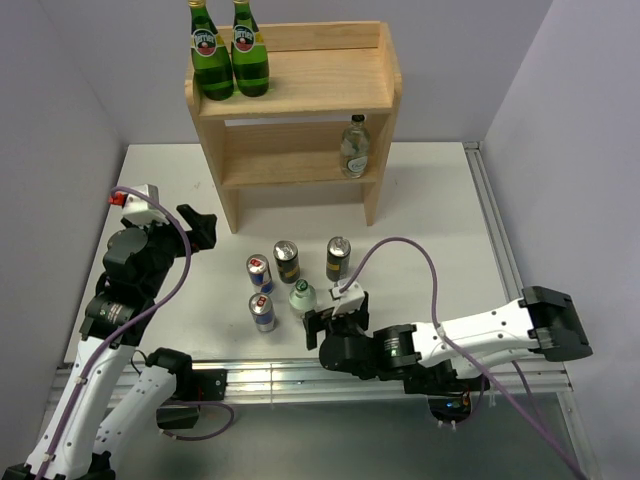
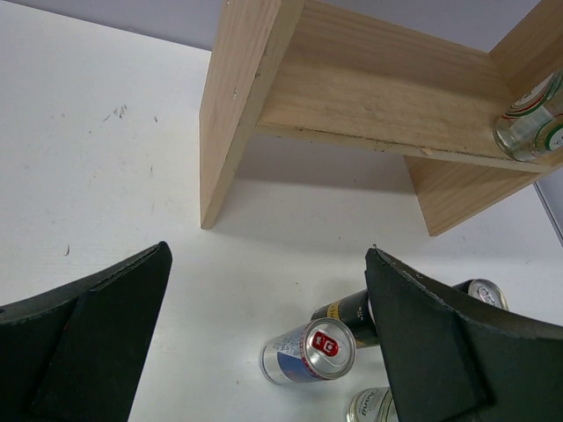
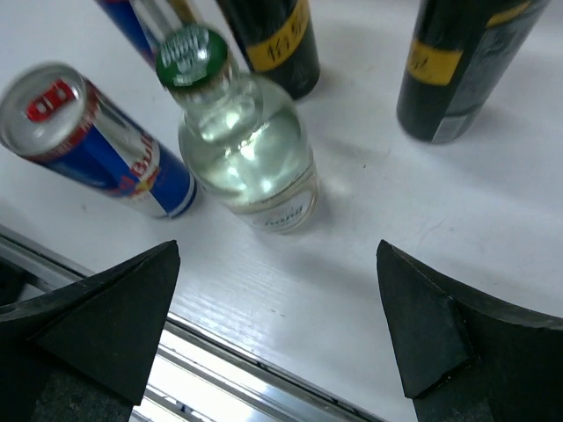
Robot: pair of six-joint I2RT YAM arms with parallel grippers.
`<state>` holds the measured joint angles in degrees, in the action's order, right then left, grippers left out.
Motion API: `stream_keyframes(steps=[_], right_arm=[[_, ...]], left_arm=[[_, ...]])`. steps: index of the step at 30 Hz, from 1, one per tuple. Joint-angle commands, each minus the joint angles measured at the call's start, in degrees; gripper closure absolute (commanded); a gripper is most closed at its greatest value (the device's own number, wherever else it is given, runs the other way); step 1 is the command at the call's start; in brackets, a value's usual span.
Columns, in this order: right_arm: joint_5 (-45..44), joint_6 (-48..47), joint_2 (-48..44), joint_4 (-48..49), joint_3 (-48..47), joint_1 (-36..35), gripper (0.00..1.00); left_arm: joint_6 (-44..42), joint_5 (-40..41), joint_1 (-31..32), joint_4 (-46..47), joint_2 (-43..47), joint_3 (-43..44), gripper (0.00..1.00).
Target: Place and organize the beverage onto the shelf
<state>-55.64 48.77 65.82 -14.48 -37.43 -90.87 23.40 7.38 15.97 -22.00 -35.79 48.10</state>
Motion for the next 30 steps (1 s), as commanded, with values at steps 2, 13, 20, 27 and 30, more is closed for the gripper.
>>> stream_keyframes(steps=[2, 13, 20, 27, 30], right_arm=[[3.86, 0.27, 4.39, 14.30, 2.98, 0.16, 0.00], [8.00, -8.51, 17.75, 36.27, 5.35, 6.14, 0.00], [0.98, -10.62, 24.17, 41.45, 4.29, 7.99, 0.00], [-1.67, -14.13, 30.23, 53.30, 5.87, 9.39, 0.02], [-2.19, -15.98, 32.17, 56.65, 5.96, 10.09, 0.05]], left_arm=[[-0.72, -0.34, -0.41, 1.70, 0.46, 0.07, 0.01], [-0.72, -0.61, -0.41, 1.70, 0.63, -0.02, 0.01], [-0.63, -1.05, -0.41, 1.87, 0.72, -0.02, 0.01], [-0.63, -1.40, -0.41, 1.96, 0.55, -0.11, 0.01], [-0.63, -1.49, -0.41, 1.96, 0.46, -0.02, 0.01]])
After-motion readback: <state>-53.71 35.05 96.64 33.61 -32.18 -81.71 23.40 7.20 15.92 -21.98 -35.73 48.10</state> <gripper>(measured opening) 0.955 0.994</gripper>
